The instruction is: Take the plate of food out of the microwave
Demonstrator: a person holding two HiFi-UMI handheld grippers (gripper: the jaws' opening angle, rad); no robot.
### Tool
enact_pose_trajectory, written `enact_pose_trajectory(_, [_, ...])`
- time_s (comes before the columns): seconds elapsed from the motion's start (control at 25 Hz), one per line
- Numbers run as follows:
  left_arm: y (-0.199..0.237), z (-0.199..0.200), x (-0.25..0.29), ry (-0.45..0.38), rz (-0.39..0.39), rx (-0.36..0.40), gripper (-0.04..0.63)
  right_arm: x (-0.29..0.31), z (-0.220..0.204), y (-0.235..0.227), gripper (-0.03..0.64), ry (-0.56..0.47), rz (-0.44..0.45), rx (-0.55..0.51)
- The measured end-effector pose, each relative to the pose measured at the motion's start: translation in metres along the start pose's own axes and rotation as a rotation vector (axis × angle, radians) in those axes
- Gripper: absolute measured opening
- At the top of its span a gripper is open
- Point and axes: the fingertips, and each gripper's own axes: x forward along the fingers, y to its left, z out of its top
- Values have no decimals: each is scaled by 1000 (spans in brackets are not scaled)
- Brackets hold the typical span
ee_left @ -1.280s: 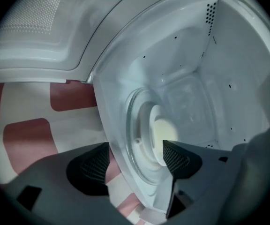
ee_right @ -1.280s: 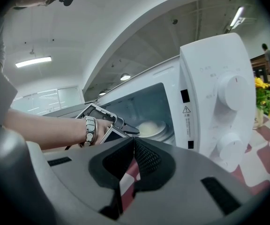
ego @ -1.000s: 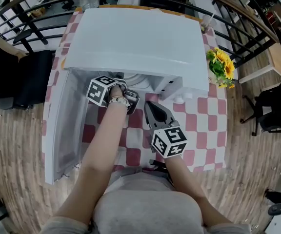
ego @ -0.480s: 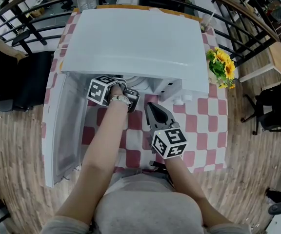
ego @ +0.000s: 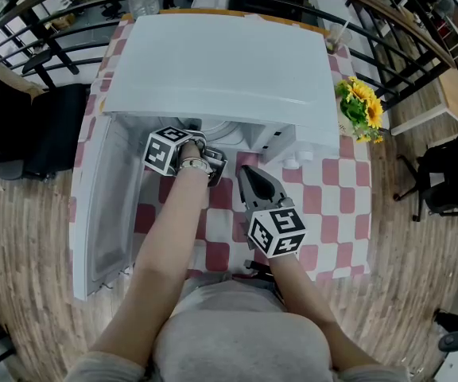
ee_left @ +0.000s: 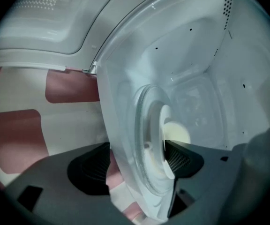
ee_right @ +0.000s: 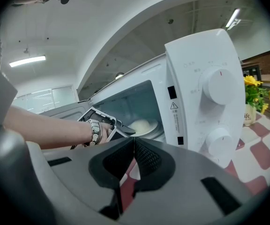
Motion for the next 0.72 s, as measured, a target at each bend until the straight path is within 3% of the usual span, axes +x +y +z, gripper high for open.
enact_pose_trajectory(0.72, [2, -7, -20, 6, -61, 14, 258, -10, 8, 9, 25, -21, -1, -16])
